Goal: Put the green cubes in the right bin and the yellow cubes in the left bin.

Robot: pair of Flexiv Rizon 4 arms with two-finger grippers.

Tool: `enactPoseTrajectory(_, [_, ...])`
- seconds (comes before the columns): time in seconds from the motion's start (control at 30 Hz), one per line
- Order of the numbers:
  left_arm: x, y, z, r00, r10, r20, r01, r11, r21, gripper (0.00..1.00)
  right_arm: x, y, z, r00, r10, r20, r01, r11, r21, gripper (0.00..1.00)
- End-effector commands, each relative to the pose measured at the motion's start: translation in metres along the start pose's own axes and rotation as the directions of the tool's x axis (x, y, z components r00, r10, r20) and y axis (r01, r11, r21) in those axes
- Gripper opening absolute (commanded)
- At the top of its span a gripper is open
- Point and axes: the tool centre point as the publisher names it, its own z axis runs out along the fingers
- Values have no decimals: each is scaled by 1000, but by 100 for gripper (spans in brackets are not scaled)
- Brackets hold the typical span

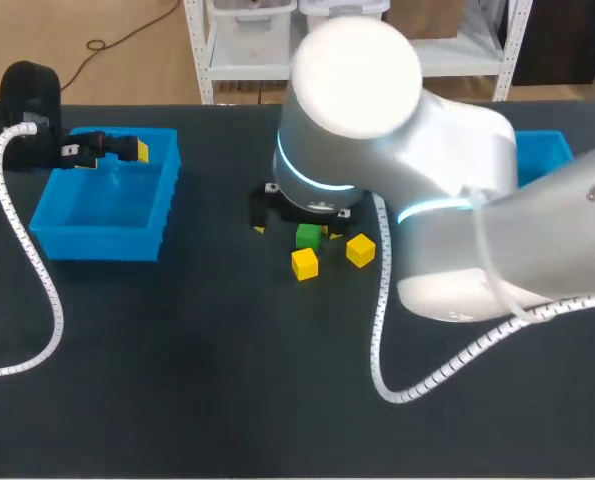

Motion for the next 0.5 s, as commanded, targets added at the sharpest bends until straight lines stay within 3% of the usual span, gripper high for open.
enactPoseTrajectory(0.03, [1, 2, 0, 1000, 2, 7, -2, 1000, 11, 100, -10, 0, 10, 1000, -6, -10, 6, 1000, 4, 100])
enactPoseTrajectory(0.5, [1, 2, 0, 1000, 2, 7, -2, 1000, 11, 100, -13, -5, 11, 999, -31, 7, 31, 999, 23, 100])
